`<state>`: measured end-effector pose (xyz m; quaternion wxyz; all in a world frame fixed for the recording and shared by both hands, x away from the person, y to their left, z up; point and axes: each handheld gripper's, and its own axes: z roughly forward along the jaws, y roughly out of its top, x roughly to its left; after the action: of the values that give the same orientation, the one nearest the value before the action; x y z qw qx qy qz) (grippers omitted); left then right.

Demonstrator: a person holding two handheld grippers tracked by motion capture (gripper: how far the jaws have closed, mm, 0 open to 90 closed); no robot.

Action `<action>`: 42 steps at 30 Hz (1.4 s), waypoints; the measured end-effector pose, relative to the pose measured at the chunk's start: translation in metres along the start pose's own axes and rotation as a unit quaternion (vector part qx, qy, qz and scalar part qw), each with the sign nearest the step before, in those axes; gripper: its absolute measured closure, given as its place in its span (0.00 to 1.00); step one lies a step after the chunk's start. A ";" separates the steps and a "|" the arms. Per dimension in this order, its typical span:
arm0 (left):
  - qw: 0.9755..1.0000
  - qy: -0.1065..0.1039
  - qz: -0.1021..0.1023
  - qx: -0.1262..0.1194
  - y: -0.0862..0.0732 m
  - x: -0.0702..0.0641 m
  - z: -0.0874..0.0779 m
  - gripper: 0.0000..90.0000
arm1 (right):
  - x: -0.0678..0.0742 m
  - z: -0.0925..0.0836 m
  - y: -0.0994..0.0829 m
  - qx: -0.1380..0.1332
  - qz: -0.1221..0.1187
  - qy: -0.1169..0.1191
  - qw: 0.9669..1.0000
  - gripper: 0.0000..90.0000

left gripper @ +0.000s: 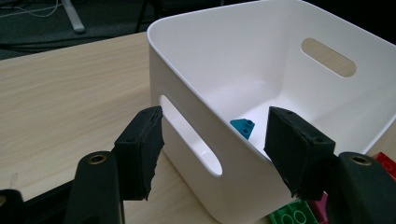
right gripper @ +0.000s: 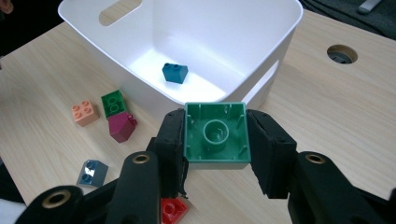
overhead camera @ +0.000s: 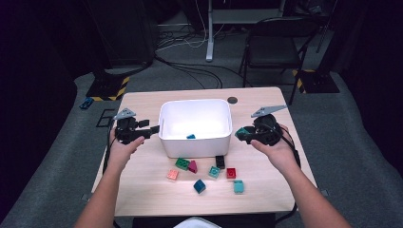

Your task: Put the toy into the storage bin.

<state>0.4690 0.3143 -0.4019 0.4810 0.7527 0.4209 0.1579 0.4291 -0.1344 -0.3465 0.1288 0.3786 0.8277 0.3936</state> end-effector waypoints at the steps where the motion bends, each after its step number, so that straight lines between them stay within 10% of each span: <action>1: 1.000 0.000 0.001 0.000 0.000 0.000 0.000 0.41 | 0.000 0.000 0.003 -0.002 -0.006 0.002 1.000 0.65; 42: 1.000 0.004 -0.009 -0.010 -0.001 0.006 -0.004 0.41 | 0.019 0.052 0.068 0.002 -0.046 0.023 0.999 0.65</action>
<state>0.4691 0.3219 -0.4019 0.4886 0.7434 0.4275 0.1609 0.4785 -0.0645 -0.3284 0.1272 0.3312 0.8479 0.3939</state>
